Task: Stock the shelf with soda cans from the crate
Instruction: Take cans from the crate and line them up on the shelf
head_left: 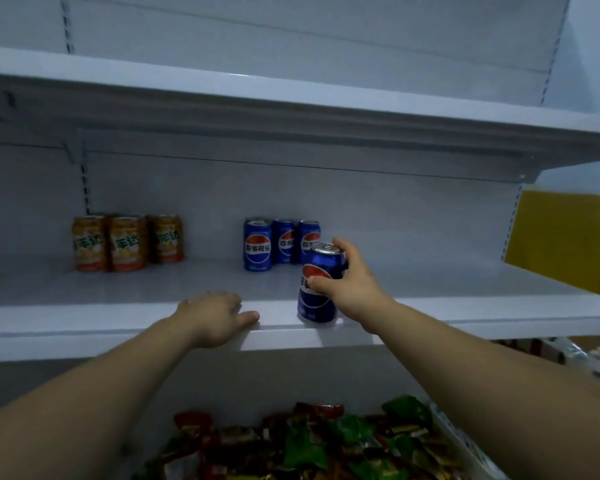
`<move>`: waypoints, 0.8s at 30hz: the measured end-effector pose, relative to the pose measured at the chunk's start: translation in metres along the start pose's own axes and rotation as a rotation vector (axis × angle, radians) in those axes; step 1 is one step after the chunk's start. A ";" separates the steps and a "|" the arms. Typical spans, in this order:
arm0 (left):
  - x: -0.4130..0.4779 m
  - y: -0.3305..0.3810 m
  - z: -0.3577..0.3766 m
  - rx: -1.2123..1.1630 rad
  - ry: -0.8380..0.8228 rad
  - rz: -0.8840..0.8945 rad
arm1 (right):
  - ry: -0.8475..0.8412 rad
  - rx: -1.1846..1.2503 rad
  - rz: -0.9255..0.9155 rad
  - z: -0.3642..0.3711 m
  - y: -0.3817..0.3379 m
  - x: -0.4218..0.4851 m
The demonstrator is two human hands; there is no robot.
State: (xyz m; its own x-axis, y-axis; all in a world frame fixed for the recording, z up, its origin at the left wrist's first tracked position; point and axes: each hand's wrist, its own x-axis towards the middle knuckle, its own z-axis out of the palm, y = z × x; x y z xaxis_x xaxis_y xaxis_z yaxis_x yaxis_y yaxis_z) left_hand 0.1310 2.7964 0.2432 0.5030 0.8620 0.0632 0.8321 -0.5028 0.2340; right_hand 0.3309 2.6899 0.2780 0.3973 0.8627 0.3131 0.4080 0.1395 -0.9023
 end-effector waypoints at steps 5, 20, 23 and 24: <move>0.024 -0.005 0.012 0.126 -0.054 -0.016 | -0.072 0.006 -0.013 0.020 0.031 0.055; 0.027 -0.008 0.019 0.144 -0.015 0.000 | -0.025 -0.292 0.015 0.061 0.062 0.147; 0.027 -0.008 0.019 0.138 -0.008 0.000 | -0.018 -0.359 0.044 0.064 0.067 0.150; 0.027 -0.008 0.020 0.140 -0.005 0.002 | -0.004 -0.407 0.056 0.064 0.070 0.150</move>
State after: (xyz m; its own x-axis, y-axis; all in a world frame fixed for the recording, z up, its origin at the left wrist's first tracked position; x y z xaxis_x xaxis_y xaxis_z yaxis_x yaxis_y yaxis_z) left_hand 0.1425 2.8223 0.2240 0.5056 0.8607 0.0588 0.8554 -0.5090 0.0957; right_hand 0.3662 2.8602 0.2424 0.4257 0.8652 0.2649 0.6778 -0.1109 -0.7269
